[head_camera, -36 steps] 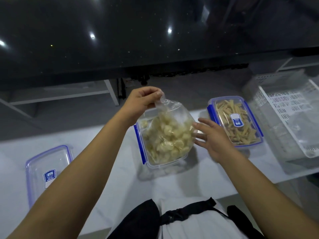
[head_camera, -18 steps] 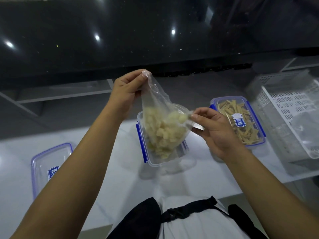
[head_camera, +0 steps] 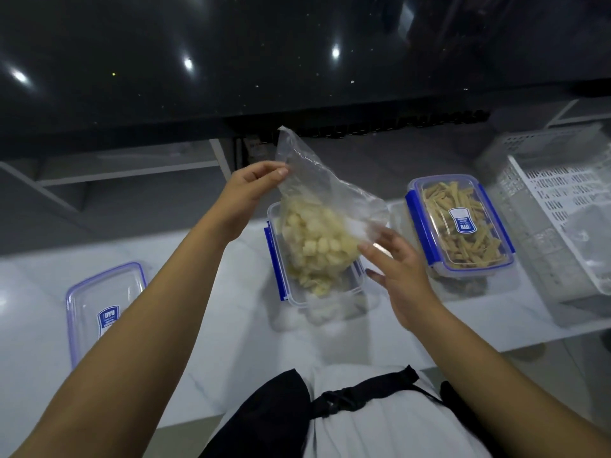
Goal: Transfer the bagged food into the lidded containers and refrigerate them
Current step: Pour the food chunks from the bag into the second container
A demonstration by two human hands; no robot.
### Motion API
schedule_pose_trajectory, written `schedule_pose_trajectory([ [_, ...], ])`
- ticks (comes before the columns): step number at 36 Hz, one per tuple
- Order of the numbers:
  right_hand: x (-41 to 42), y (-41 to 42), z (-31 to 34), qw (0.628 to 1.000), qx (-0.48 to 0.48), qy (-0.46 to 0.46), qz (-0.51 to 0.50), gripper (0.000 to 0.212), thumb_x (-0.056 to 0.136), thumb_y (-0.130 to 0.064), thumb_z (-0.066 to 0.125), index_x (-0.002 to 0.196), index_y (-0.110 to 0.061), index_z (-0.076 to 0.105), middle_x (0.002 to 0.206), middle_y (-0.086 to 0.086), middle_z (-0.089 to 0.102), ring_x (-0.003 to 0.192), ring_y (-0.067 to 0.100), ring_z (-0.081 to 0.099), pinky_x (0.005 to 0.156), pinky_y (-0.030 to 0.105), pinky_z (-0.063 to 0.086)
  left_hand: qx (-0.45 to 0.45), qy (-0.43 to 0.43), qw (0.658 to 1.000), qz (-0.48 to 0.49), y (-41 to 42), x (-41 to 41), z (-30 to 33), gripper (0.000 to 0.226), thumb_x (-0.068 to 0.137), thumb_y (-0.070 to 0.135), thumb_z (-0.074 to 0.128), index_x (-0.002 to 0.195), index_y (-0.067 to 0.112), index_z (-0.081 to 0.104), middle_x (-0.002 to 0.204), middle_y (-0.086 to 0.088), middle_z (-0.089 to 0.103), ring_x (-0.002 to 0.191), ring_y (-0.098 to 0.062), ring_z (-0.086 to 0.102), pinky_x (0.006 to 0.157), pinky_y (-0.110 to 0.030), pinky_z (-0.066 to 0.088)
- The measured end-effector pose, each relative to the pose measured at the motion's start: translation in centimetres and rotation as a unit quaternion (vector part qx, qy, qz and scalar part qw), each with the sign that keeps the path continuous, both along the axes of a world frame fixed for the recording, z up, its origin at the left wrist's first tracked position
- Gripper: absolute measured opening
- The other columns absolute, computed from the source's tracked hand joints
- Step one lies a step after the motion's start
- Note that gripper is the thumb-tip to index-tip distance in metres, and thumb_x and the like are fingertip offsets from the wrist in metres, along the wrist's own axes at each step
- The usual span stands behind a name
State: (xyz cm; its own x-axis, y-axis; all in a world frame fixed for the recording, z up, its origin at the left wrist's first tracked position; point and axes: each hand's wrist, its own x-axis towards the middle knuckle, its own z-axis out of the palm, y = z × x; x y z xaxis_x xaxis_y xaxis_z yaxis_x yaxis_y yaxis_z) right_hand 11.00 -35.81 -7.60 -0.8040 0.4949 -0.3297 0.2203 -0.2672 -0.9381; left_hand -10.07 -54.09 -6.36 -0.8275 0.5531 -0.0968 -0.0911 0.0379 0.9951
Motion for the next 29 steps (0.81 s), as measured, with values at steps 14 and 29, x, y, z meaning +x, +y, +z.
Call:
schedule_pose_trajectory([
  [14, 1.3, 0.0, -0.6, 0.964, -0.212, -0.146, -0.072, 0.048, 0.093, -0.015, 0.062, 0.139, -0.022, 0.049, 0.123, 0.013, 0.054, 0.100, 0.036, 0.063, 0.074, 0.049, 0.062, -0.193, -0.013, 0.981, -0.034, -0.4, 0.8, -1.9, 0.031, 0.093, -0.003, 0.057, 0.109, 0.021, 0.069, 0.109, -0.002, 0.073, 0.107, -0.030, 0.067, 0.097, -0.050, 0.052],
  [29, -2.0, 4.8, 0.1, 0.995, -0.041, -0.095, 0.001, 0.027, 0.092, -0.016, 0.060, 0.115, -0.029, 0.069, 0.121, 0.003, 0.069, 0.103, 0.019, 0.067, 0.081, 0.028, 0.049, -0.205, -0.094, 0.974, 0.011, -6.7, 12.0, -2.6, 0.034, 0.072, 0.036, 0.073, 0.101, 0.051, 0.066, 0.113, 0.006, 0.068, 0.089, -0.009, 0.073, 0.077, -0.030, 0.061],
])
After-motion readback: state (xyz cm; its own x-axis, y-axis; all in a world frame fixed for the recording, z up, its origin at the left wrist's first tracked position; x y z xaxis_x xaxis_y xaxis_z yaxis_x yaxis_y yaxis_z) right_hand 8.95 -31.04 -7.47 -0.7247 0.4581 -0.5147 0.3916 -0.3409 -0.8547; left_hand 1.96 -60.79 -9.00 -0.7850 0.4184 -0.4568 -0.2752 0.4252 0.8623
